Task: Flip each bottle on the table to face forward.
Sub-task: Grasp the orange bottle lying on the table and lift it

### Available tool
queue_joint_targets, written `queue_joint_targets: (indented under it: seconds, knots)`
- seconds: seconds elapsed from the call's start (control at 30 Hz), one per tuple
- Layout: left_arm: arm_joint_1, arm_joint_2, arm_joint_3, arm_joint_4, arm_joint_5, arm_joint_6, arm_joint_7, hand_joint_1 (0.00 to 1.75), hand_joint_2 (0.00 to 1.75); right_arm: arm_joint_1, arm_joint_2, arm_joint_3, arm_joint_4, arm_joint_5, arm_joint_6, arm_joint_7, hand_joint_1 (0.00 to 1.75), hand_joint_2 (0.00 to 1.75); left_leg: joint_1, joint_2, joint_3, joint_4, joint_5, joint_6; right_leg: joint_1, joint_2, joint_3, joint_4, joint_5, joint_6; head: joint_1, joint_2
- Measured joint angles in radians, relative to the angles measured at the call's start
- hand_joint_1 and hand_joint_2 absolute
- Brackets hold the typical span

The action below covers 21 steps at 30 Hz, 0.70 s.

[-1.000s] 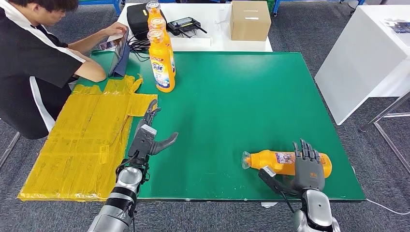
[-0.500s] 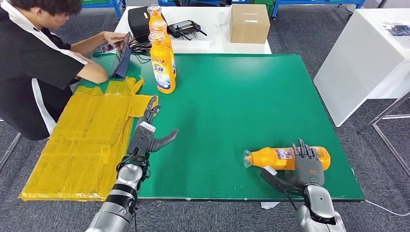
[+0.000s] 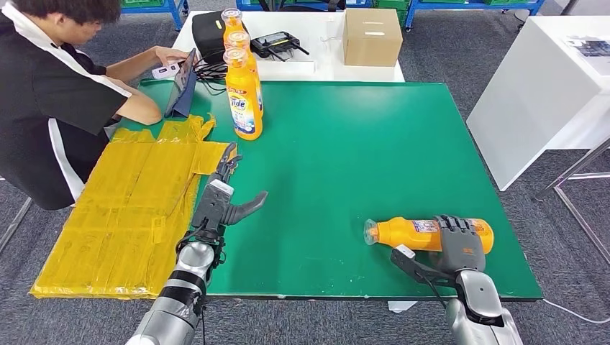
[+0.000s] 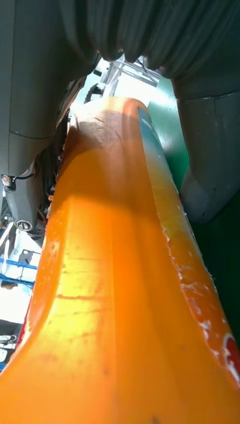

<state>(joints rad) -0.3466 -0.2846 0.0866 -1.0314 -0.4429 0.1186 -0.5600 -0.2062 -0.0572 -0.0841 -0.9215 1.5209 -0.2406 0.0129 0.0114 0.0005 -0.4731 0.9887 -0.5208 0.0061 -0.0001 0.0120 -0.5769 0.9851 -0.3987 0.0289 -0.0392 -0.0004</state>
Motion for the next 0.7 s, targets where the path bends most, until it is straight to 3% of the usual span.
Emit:
queue_joint_targets:
  seconds: [0.1, 0.23, 0.47, 0.7]
  knots:
    - [-0.001, 0.000, 0.000, 0.002, 0.000, 0.001, 0.000, 0.00, 1.75, -0.002, 0.001, 0.002, 0.002, 0.000, -0.010, -0.002, 1.75, 1.75, 0.000, 0.000, -0.001, 0.000, 0.000, 0.000, 0.000, 0.000, 0.000, 0.000, 0.000, 0.000, 0.000, 0.000]
    - [0.004, 0.000, 0.000, 0.000, 0.000, 0.004, 0.001, 0.00, 1.75, 0.007, 0.025, 0.003, -0.017, -0.035, -0.080, -0.048, 1.75, 1.75, 0.000, -0.001, -0.004, 0.000, 0.000, 0.000, 0.000, 0.000, -0.001, 0.000, 0.000, 0.000, 0.000, 0.000]
    - [0.034, -0.007, -0.012, -0.028, -0.006, -0.017, 0.011, 0.00, 1.75, 0.066, 0.117, 0.008, -0.196, -0.318, -0.187, -0.181, 1.75, 1.75, 0.002, 0.000, -0.014, 0.000, 0.001, -0.001, -0.001, 0.000, -0.014, 0.003, 0.000, 0.000, -0.001, 0.000]
    - [0.048, -0.009, -0.042, -0.034, -0.005, -0.040, 0.013, 0.00, 1.75, 0.078, 0.175, 0.006, -0.321, -0.560, -0.191, -0.304, 1.75, 1.75, 0.002, -0.001, -0.018, 0.000, 0.001, -0.001, -0.001, 0.000, -0.017, 0.003, 0.000, 0.000, 0.000, 0.000]
